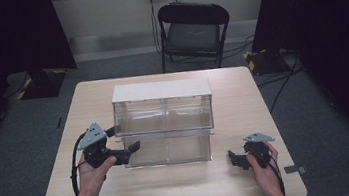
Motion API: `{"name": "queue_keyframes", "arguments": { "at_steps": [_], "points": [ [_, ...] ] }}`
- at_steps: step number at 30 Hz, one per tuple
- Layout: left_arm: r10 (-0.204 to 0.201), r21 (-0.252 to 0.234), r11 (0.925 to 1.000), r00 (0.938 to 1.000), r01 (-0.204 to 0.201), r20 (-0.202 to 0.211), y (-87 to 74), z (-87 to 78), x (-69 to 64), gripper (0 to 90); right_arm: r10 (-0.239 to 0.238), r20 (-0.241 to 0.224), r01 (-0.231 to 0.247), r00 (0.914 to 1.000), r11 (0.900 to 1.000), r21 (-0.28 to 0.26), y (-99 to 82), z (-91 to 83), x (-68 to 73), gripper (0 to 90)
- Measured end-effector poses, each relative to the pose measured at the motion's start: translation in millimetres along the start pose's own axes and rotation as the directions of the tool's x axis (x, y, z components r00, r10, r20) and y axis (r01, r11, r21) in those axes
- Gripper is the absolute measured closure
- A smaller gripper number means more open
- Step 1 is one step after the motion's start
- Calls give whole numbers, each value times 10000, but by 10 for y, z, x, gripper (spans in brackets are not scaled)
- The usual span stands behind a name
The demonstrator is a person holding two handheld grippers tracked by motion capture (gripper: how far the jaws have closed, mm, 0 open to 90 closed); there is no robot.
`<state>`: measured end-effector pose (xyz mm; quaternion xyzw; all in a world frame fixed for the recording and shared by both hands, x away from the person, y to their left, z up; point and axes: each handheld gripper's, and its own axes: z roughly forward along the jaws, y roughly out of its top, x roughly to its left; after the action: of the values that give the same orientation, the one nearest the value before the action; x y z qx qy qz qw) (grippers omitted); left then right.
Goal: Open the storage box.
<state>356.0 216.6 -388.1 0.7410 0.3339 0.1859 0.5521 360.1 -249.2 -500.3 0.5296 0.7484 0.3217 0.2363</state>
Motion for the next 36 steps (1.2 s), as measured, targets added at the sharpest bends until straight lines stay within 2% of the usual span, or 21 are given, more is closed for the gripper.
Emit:
{"name": "queue_keyframes", "arguments": {
  "at_steps": [36],
  "points": [
    [-9, -72, 10000, 10000, 9, 13, -5, 3, -3, 64, 4, 2, -4, 10000, 10000, 1, 0, 0, 0, 103]
  ]
}}
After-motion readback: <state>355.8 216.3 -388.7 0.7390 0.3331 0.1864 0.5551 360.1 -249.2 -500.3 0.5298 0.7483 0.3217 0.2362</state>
